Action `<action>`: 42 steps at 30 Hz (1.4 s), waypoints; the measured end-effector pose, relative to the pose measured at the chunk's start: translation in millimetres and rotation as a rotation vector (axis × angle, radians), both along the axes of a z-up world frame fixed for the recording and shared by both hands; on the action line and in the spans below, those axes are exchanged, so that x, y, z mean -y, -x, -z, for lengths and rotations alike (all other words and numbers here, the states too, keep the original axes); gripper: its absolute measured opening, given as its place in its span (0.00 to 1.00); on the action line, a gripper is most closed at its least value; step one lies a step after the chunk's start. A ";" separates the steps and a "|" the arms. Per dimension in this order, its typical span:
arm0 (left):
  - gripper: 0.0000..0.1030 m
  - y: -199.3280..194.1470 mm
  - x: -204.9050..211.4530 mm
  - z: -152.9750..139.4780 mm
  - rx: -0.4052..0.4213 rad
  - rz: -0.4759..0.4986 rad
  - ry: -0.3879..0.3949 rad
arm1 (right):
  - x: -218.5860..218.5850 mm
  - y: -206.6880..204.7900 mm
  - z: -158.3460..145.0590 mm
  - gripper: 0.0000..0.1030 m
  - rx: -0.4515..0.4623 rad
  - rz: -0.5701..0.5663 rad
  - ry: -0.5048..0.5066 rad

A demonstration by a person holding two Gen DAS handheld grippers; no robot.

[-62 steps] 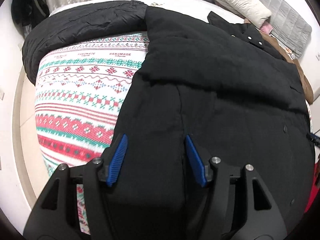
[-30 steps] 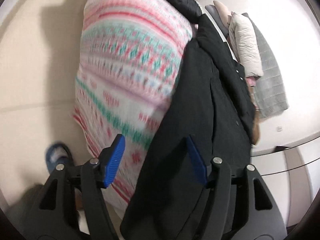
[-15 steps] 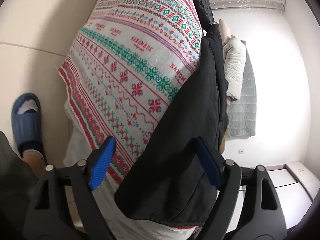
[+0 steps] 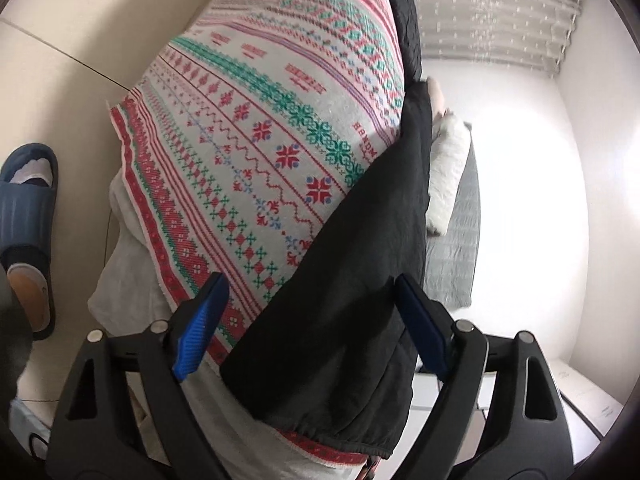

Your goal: Fold large clothes

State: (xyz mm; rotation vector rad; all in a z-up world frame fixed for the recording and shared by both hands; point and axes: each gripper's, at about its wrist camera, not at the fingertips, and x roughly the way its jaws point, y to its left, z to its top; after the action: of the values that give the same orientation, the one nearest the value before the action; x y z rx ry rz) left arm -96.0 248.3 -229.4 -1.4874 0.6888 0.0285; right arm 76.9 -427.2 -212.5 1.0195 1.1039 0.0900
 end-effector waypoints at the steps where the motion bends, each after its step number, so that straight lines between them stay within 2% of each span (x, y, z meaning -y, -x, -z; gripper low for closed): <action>1: 0.82 2.1 4.9 1.9 0.011 -0.012 0.011 | 5.0 5.8 7.2 0.65 -0.003 0.070 -0.048; 3: 0.82 0.9 15.9 5.2 0.025 -0.012 0.026 | 6.8 12.8 20.4 0.65 -0.007 0.151 -0.125; 5: 0.80 -1.5 21.7 5.2 0.017 -0.027 -0.006 | 4.0 10.0 28.3 0.65 0.013 0.187 -0.196; 7: 0.45 0.2 24.6 -3.6 0.043 -0.056 -0.064 | 0.1 4.5 26.5 0.62 0.029 0.190 -0.184; 8: 0.27 -0.3 25.6 -14.5 0.052 -0.047 -0.132 | -1.2 4.0 25.0 0.39 0.033 0.185 -0.169; 9: 0.20 1.1 26.8 -24.7 0.047 -0.041 -0.195 | -0.9 2.0 21.8 0.22 0.039 0.170 -0.148; 10: 0.17 2.9 28.0 -38.4 0.049 -0.038 -0.271 | -0.7 4.8 16.6 0.19 0.062 0.163 -0.133; 12: 0.14 9.4 29.4 -59.7 0.063 -0.060 -0.356 | 7.1 16.3 -8.2 0.16 0.127 0.184 -0.073; 14: 0.12 12.1 30.7 -76.3 0.079 -0.074 -0.408 | 10.8 28.8 -39.7 0.15 0.247 0.194 0.019; 17: 0.11 10.0 32.5 -98.9 0.093 -0.092 -0.468 | 1.0 50.7 -97.2 0.15 0.484 0.206 0.219; 19: 0.10 4.4 33.3 -116.6 0.101 -0.102 -0.505 | -8.6 55.7 -130.0 0.14 0.595 0.190 0.323; 20: 0.10 2.1 34.5 -127.1 0.110 -0.105 -0.528 | -12.5 56.7 -142.1 0.13 0.634 0.184 0.344; 23: 0.09 -2.1 44.4 -155.6 0.135 -0.105 -0.598 | -15.6 48.7 -157.2 0.13 0.668 0.184 0.336; 26: 0.09 -6.2 48.9 -173.5 0.157 -0.114 -0.632 | -19.7 46.3 -172.1 0.12 0.698 0.193 0.342; 30: 0.09 1.2 47.9 -193.0 0.209 -0.139 -0.608 | -38.3 46.3 -206.1 0.11 0.787 0.170 0.418; 34: 0.08 22.1 38.5 -232.1 0.290 -0.199 -0.607 | -44.7 53.7 -247.5 0.10 0.874 0.152 0.516; 37: 0.08 45.2 36.1 -257.3 0.333 -0.216 -0.586 | -42.1 68.1 -280.3 0.10 0.922 0.158 0.513; 42: 0.09 89.7 44.3 -269.7 0.343 -0.176 -0.585 | -35.3 108.9 -304.2 0.10 0.953 0.151 0.481</action>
State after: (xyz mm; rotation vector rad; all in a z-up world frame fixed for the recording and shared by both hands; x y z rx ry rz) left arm -185.7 204.0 40.3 -0.9495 0.2352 0.0993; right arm -32.0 -391.9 91.7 0.5021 0.1522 0.1575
